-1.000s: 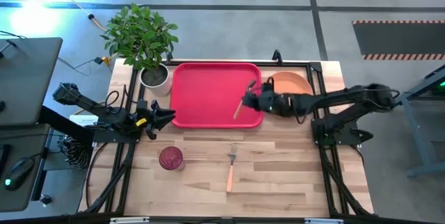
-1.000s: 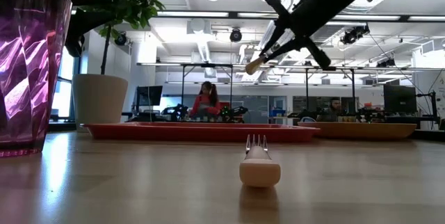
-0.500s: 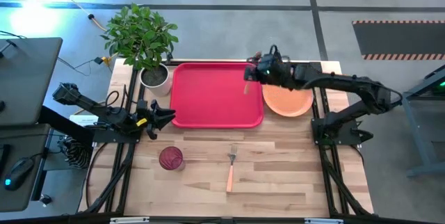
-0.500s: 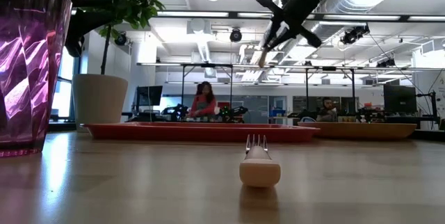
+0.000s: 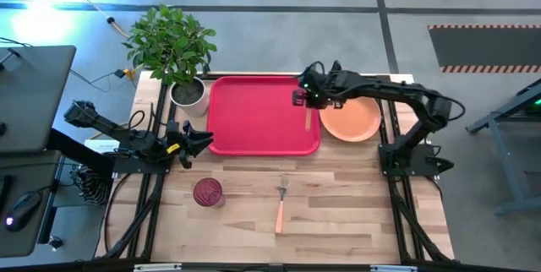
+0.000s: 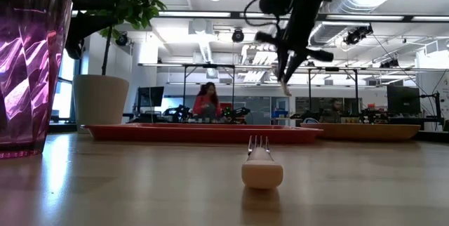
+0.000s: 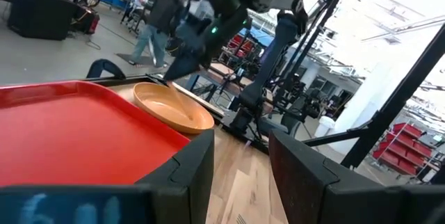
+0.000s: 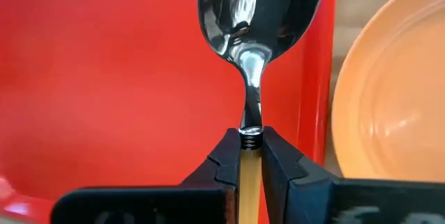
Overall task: Pick and place plate/cup/fork/spoon on tray
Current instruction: Put the yellow spoon on the red tray
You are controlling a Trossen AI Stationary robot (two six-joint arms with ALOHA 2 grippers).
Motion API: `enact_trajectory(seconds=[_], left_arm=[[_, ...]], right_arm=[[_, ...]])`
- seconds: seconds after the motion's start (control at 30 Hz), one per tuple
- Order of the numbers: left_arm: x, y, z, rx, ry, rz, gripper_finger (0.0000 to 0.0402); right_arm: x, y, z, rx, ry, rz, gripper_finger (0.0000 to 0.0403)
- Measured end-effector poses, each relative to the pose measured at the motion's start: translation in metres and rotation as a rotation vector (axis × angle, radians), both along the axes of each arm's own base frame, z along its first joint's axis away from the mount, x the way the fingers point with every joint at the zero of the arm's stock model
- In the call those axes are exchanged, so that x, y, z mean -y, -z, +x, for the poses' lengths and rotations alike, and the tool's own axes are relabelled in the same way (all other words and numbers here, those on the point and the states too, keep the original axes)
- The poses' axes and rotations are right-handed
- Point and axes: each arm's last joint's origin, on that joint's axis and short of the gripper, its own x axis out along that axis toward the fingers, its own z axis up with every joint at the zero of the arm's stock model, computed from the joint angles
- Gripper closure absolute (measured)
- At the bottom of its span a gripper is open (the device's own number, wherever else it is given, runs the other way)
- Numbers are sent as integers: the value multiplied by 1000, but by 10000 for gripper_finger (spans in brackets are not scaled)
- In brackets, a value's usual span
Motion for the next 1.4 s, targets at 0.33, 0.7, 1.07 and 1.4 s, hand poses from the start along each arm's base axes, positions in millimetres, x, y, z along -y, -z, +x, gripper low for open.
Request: enact_trajectory(seconds=[0.33, 0.7, 1.07, 1.4], left_arm=[[0, 0, 0, -2, 0, 0, 273], [0, 0, 0, -2, 0, 1, 273], [0, 2, 0, -22, 0, 10, 273], [0, 2, 0, -23, -4, 9, 273]], right_arm=[[5, 50, 22, -80, -43, 157, 391], [6, 70, 26, -126, -40, 194, 391], [9, 77, 19, -151, -18, 199, 391], [13, 92, 24, -165, -42, 200, 391]])
